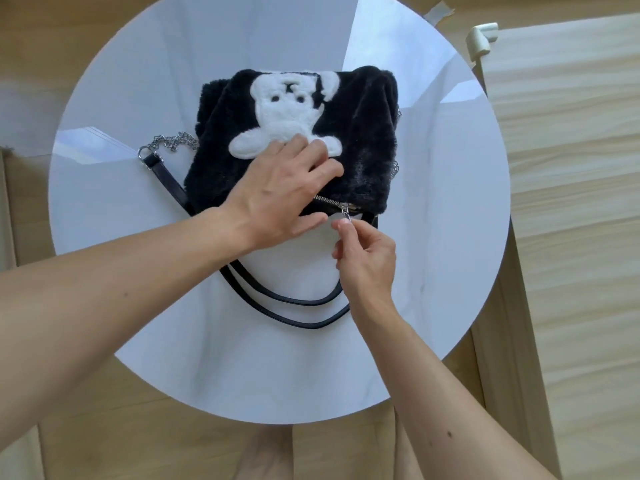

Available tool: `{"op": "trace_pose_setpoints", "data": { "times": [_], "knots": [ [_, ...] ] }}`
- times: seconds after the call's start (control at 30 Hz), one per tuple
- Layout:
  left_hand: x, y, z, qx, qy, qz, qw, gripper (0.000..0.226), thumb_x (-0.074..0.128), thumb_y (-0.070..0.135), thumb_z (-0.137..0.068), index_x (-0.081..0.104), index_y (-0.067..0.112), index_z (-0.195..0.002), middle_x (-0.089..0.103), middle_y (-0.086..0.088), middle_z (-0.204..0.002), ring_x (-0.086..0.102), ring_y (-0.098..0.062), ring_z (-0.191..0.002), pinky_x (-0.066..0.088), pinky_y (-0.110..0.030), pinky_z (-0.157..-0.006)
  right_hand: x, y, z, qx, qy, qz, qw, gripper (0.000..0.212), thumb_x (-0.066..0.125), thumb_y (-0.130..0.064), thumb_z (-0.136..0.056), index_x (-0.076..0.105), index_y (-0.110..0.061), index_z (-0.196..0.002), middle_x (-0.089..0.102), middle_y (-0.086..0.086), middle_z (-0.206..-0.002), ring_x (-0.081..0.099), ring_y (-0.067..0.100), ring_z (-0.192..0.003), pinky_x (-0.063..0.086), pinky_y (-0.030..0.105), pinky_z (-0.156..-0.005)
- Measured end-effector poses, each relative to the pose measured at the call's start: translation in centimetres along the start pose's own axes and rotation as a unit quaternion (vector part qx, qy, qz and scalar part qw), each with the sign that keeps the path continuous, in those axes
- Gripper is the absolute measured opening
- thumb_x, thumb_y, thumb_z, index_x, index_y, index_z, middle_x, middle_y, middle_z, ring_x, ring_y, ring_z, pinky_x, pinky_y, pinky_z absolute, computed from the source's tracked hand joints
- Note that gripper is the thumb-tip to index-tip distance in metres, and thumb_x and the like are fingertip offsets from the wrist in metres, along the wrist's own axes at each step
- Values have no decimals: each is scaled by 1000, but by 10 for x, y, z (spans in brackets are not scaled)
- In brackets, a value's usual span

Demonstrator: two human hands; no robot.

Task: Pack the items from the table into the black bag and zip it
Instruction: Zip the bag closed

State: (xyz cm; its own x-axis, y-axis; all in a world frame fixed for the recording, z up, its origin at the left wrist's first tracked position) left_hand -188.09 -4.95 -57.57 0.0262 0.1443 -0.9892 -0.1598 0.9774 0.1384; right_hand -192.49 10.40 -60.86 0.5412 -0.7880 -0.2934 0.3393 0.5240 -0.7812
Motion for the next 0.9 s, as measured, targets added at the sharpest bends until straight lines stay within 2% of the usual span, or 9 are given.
{"op": "trace_pose_setpoints", "data": {
  "times": [0.13,0.27,0.37,0.5,0.63,0.7,0.77,0.83,0.9],
  "knots": [
    [11,11,-19,-30,-22,-4,999,29,63,32,-90,60,17,-114,61,-3,-105,55,-25,-97,38,-37,-83,-4,3,-5,38,-23,-56,997,25,59,-28,-96,76,-21,-79,53,-2,-54,47,13,-56,41,27,-56],
    [8,7,-25,-32,-17,33,999,8,62,19,-88,63,16,-96,62,-1,-87,56,-25,-83,35,-35,-75,-12,3,-15,-47,44,108,992,29,57,-34,-95,69,-15,-77,54,9,-58,50,25,-57,46,34,-57],
    [7,6,-25,-39,-21,35,998,8,65,20,-87,61,16,-93,59,0,-84,54,-25,-79,37,-36,-74,-13,3,-17,-80,85,200,973,33,52,-39,-97,63,-15,-78,49,1,-55,51,25,-59,43,36,-57],
    [9,8,-25,-47,-5,37,998,12,68,20,-84,61,16,-93,59,1,-83,53,-24,-79,37,-36,-74,-15,8,-16,-138,126,289,939,33,49,-41,-98,59,-15,-80,54,3,-57,51,29,-58,41,36,-53],
    [18,3,-15,-34,-18,61,997,30,67,39,-85,63,20,-109,58,2,-97,51,-21,-91,39,-36,-82,-15,22,-15,-199,28,409,890,27,52,-45,-94,70,-26,-91,66,-3,-69,62,27,-67,34,31,-57],
    [22,-3,-5,-31,-49,108,992,40,60,43,-89,63,21,-122,57,3,-108,49,-18,-100,41,-36,-88,-24,26,-20,-165,28,377,911,27,55,-51,-90,70,-30,-97,68,-7,-76,65,22,-76,40,31,-63],
    [21,-10,7,-43,-42,192,980,37,56,32,-93,64,17,-126,60,2,-115,51,-16,-107,43,-35,-96,-36,25,-31,-134,73,268,951,23,59,-48,-89,65,-28,-98,64,-7,-89,61,20,-89,49,37,-75],
    [18,-20,19,-86,31,222,971,32,54,16,-92,66,11,-121,62,-4,-118,54,-20,-110,41,-31,-100,-44,18,-45,-138,85,193,968,34,62,-45,-90,59,-22,-115,59,-3,-108,54,18,-107,46,43,-95],
    [17,-34,32,-200,118,186,955,31,53,13,-90,64,10,-118,59,-10,-120,52,-26,-114,39,-34,-101,-43,7,-61,-125,32,163,978,51,61,-51,-91,51,-22,-132,56,-5,-126,49,14,-123,38,44,-109]
  ]
}}
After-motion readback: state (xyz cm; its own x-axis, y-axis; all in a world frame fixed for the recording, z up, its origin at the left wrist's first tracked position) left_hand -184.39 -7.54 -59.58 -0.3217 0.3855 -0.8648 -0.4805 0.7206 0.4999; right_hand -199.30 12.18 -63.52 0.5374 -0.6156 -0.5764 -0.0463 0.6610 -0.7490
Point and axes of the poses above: each hand's wrist, its own z-axis away from the middle knuckle, its own x-axis out of the palm, y = z × x, the point moved 3 cm from there along -z, towards the middle knuckle
